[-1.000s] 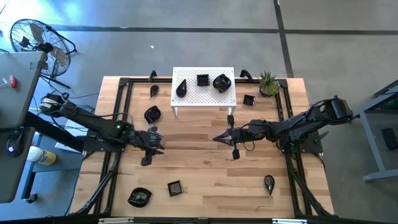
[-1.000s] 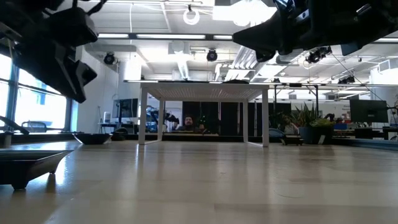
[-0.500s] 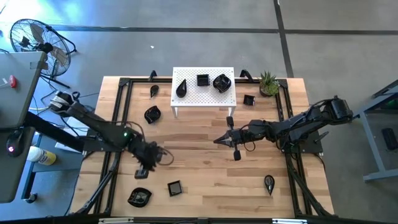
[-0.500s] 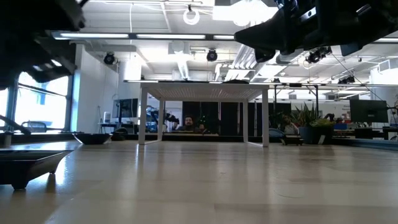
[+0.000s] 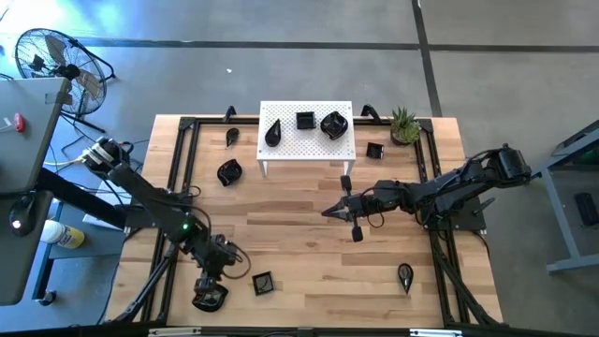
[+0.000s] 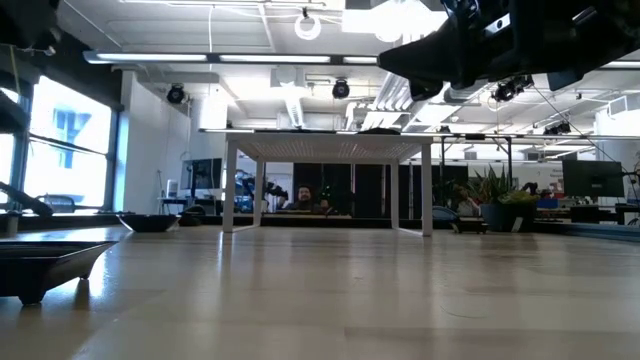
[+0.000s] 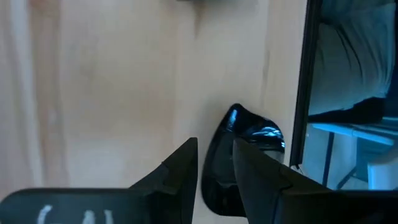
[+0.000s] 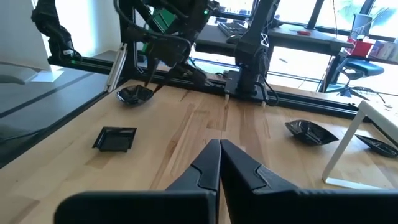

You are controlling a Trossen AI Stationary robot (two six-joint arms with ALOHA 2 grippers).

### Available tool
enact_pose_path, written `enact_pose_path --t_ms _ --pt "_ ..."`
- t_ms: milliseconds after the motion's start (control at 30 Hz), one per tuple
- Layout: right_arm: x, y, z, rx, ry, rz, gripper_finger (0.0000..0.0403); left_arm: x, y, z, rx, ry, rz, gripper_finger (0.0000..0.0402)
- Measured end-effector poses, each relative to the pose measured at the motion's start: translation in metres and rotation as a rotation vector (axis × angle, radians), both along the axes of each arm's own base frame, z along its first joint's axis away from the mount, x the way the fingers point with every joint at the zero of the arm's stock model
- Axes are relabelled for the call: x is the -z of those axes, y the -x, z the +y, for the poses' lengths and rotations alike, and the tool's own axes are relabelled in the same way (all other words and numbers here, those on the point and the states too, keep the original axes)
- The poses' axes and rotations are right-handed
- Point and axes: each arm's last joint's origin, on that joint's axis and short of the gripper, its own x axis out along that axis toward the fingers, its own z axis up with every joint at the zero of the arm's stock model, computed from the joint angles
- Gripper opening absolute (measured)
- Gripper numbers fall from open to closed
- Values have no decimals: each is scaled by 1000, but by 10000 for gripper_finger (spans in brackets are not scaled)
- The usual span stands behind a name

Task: Pick & Place Mini shaped plates
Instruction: Stack the leaf shaped bowl on top of the leaf shaped bowls on the shelf

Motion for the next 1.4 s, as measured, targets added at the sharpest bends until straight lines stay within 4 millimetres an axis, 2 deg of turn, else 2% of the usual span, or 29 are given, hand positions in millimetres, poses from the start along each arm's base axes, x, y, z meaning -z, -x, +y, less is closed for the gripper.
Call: enact_pose_path --t_ms 233,433,1133,1233,1400 --pt "1 0 0 0 2 10 7 21 1 -13 53 -39 88 101" --pt "1 0 0 0 2 10 6 33 -3 -16 39 -62 121 101" --pt "1 0 0 -1 12 6 7 34 -5 -20 47 -34 111 100" --pt "1 0 0 -1 12 6 8 34 -5 -20 47 -35 109 88" --pt "1 0 0 -1 13 7 2 34 -5 -20 54 -37 105 47"
